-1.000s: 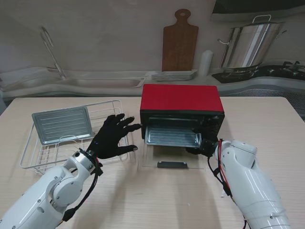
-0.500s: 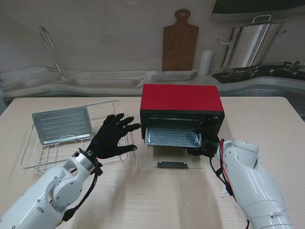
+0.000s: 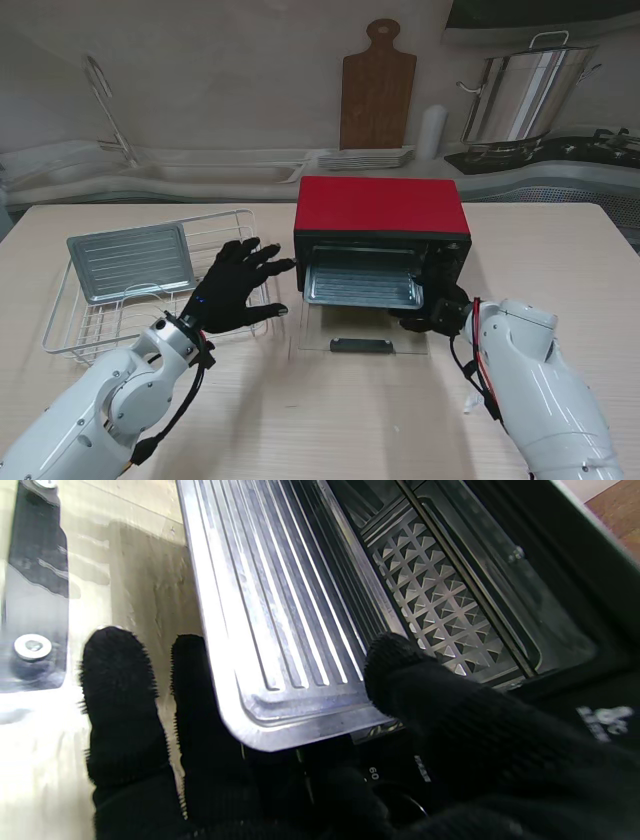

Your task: Slide the trays into the oven

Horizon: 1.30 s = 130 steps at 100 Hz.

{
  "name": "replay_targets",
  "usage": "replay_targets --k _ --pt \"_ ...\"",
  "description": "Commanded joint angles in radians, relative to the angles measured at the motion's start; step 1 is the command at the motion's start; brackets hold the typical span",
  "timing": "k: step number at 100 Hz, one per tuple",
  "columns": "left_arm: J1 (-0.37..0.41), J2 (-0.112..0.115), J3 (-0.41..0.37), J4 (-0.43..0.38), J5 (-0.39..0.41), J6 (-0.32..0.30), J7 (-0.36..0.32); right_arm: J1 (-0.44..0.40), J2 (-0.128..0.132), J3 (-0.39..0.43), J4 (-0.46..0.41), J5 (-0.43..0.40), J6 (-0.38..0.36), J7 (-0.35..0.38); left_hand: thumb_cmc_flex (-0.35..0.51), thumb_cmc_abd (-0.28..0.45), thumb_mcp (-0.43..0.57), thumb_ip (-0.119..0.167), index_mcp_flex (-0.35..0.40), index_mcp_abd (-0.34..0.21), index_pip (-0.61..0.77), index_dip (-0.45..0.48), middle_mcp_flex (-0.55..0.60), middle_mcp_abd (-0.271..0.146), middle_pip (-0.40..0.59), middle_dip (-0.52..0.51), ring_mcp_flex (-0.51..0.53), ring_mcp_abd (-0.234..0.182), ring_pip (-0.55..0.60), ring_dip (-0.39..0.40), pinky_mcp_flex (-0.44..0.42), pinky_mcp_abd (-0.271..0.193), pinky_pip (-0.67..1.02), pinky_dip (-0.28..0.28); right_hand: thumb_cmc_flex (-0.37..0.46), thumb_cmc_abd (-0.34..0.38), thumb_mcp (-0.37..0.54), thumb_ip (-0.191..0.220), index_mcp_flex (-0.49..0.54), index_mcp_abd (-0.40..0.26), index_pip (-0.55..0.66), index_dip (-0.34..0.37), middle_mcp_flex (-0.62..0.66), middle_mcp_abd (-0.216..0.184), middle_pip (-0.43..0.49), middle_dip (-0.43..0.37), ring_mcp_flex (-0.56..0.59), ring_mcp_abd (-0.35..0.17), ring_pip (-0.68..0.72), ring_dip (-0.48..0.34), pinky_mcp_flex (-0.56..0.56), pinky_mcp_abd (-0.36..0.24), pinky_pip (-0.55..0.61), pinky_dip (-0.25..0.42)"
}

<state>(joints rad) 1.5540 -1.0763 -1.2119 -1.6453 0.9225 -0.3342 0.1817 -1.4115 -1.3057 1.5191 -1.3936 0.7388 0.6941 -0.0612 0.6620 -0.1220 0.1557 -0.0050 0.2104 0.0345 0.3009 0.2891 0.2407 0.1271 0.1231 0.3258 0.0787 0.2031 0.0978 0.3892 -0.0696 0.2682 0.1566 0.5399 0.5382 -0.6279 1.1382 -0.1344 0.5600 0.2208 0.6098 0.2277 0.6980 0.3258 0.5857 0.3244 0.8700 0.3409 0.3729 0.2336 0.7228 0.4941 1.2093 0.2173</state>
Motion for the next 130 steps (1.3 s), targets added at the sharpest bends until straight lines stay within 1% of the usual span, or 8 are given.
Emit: replay_targets --k 1,15,30,61,102,130 --pt "0.008 -0.006 -0.002 -0.011 0.0 -0.001 -0.013 -0.026 0.003 0.004 -0.017 0.005 -0.004 0.026 -0.016 0.031 -0.023 -0.003 -0.009 -0.004 0.001 0.005 -0.032 -0.01 0.004 -0.015 -0.027 -0.02 -0.008 -0.01 -0.012 -0.026 -0.043 -0.013 -0.046 0.002 -0.043 0.047 -0.022 -0.003 -0.005 -0.015 0.023 0.024 -0.008 -0.012 0.042 0.011 0.0 -0.005 0.026 0.028 0.022 -0.02" --pt "0.009 -0.006 -0.003 -0.012 -0.002 -0.001 -0.015 -0.058 0.01 0.017 -0.049 0.017 -0.004 0.039 -0.017 0.032 -0.022 -0.003 -0.009 -0.005 0.001 0.005 -0.031 -0.009 0.005 -0.015 -0.027 -0.02 -0.008 -0.01 -0.013 -0.025 -0.043 -0.013 -0.05 0.008 -0.05 0.048 -0.02 0.004 -0.011 -0.016 0.025 0.028 -0.01 -0.014 0.038 0.009 -0.004 -0.006 0.012 0.031 0.011 -0.028" --pt "0.011 -0.007 -0.005 -0.013 -0.002 -0.003 -0.011 -0.086 0.014 0.029 -0.077 0.024 -0.002 0.044 -0.016 0.031 -0.022 -0.003 -0.009 -0.003 0.001 0.005 -0.031 -0.009 0.005 -0.015 -0.026 -0.02 -0.008 -0.01 -0.013 -0.025 -0.044 -0.013 -0.052 0.009 -0.052 0.049 -0.02 0.01 -0.021 -0.02 0.02 0.032 -0.017 -0.016 0.031 0.018 -0.018 -0.012 -0.001 0.034 -0.005 -0.038" --pt "0.014 -0.008 -0.006 -0.014 -0.001 -0.003 -0.005 -0.131 0.023 0.052 -0.108 0.01 -0.006 0.062 -0.017 0.031 -0.022 -0.004 -0.009 -0.002 0.0 0.004 -0.031 -0.01 0.004 -0.015 -0.027 -0.02 -0.009 -0.011 -0.013 -0.024 -0.044 -0.014 -0.054 0.014 -0.057 0.05 -0.021 0.011 -0.029 -0.022 0.014 0.033 -0.019 -0.016 0.029 0.018 -0.023 -0.014 -0.002 0.029 -0.007 -0.045" --pt "0.014 -0.007 -0.011 -0.016 -0.016 0.001 -0.023 -0.223 0.038 0.098 -0.175 0.019 -0.017 0.094 -0.017 0.031 -0.022 -0.003 -0.01 -0.001 -0.001 0.003 -0.031 -0.007 0.003 -0.016 -0.028 -0.018 -0.009 -0.011 -0.014 -0.025 -0.044 -0.014 -0.057 0.015 -0.056 0.05 -0.017 0.027 -0.041 -0.027 0.013 0.051 -0.021 -0.017 0.029 0.03 -0.021 -0.013 -0.004 0.017 -0.011 -0.051" --pt "0.012 -0.007 -0.015 -0.014 -0.021 0.005 -0.028 -0.295 0.058 0.12 -0.236 -0.029 -0.051 0.137 -0.017 0.031 -0.023 -0.003 -0.01 -0.002 -0.001 0.004 -0.031 -0.009 0.003 -0.015 -0.027 -0.019 -0.009 -0.011 -0.014 -0.025 -0.044 -0.014 -0.058 0.019 -0.058 0.049 -0.011 0.036 -0.051 -0.03 0.012 0.06 -0.021 -0.017 0.027 0.037 -0.019 -0.012 -0.01 0.003 -0.019 -0.056"
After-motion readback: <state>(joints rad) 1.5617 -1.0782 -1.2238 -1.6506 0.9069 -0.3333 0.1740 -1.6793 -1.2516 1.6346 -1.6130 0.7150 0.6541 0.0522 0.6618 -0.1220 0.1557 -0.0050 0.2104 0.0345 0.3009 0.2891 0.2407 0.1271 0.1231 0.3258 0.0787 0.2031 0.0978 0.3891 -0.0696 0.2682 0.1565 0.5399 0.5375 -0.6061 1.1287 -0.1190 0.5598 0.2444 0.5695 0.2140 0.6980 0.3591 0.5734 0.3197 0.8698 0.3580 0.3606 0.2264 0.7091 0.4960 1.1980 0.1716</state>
